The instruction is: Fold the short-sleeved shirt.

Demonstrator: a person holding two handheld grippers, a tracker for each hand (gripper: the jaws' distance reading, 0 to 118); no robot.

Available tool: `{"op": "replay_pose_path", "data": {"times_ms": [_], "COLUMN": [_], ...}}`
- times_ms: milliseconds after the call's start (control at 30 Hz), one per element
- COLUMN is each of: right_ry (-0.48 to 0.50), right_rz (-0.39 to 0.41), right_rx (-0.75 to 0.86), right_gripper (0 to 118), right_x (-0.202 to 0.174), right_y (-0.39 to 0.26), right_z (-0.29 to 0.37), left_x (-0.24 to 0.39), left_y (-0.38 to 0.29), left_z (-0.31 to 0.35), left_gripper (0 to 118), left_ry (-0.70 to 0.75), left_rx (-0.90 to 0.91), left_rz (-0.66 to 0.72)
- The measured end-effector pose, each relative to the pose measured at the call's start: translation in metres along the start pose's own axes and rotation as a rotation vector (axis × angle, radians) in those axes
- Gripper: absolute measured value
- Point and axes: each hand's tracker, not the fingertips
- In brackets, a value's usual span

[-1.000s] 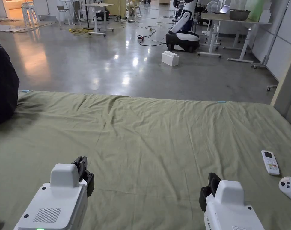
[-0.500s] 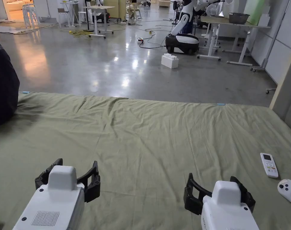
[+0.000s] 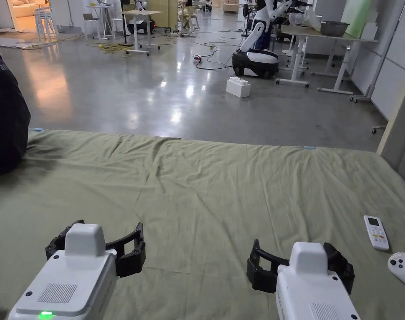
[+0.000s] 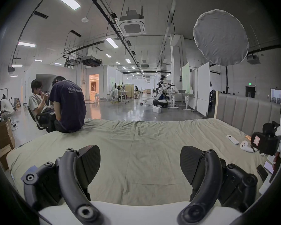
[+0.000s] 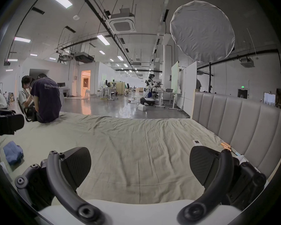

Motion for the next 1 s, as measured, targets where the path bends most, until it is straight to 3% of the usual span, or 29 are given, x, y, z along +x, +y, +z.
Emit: {"op": "replay_pose_path", "data": {"times_ms": [67,167,367,700,1000], "right_ry": [0.018,0.004,-0.048,0.035,0.013], "right_rz": [-0.092,-0.137,-0.148,-0.310,-0.280], "right_rx": [-0.050,-0.061,-0.080,-0.180,-0.242], "right_gripper": [118,118,118,118,118], "right_x": [0.002,0.003,0.007,0.021,0.019], "right_y": [-0.004,-0.003,-0.003,0.011,0.022], "right_z": [-0.003,-0.005,-0.018,-0.019,-0.021], "left_x": [-0.007,0.001,-0.002,-0.007,-0.004], "left_y": [0.000,0.005,0.003,0.005,0.008], "left_z": [-0.010,-0.006,-0.014,-0.012,-0.010], "left_gripper": [101,101,102,103,103], "left_ry": [-0.021,-0.032,0.022,0.031,0.008], "left_rx": [0.011,0.026,0.023,0.020,0.007], "left_rz": [0.010,0.011,-0.033,-0.015,-0.005]}}
